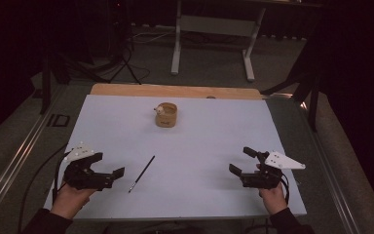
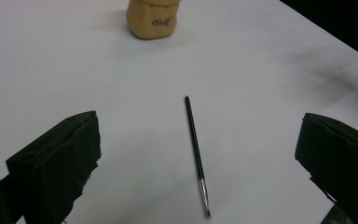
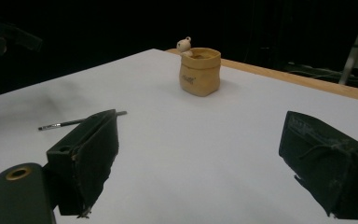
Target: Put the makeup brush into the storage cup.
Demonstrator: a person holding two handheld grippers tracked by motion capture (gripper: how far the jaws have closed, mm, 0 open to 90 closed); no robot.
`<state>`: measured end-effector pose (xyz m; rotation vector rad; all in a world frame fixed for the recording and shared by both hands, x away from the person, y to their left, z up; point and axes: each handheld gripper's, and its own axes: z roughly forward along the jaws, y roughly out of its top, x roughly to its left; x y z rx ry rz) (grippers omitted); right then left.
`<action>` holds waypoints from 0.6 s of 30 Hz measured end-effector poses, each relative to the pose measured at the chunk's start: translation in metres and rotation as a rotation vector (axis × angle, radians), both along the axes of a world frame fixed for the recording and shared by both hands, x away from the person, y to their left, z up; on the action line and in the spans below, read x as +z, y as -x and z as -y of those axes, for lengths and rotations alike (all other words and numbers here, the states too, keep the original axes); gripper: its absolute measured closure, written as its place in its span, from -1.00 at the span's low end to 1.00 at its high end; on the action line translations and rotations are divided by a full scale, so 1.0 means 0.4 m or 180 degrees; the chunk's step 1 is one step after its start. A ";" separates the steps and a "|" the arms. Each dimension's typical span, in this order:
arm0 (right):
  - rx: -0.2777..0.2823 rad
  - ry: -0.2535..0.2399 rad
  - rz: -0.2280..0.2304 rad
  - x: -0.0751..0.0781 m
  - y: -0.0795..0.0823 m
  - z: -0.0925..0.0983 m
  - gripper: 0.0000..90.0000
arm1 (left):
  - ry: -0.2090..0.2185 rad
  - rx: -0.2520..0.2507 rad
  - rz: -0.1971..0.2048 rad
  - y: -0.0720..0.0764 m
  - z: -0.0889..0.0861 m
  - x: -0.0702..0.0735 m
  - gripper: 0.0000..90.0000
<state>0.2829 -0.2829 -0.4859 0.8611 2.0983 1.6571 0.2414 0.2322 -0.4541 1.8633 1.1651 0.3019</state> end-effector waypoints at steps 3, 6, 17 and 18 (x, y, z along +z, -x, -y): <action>-0.0004 -0.0011 0.0007 0.001 0.000 0.001 -0.74 | -0.0126 -0.0066 -0.0013 -0.013 0.016 0.014 -0.98; -0.0001 -0.0018 0.0009 0.001 0.000 0.002 -0.74 | -0.0148 -0.0121 -0.0047 -0.026 0.031 0.027 -0.92; 0.0021 -0.0018 0.0007 0.003 0.001 0.001 -0.74 | -0.0334 -0.0143 -0.0314 -0.078 0.089 0.039 -0.91; 0.0023 -0.0016 0.0010 0.003 0.001 0.001 -0.74 | -0.0335 -0.0162 -0.0352 -0.082 0.095 0.039 -0.91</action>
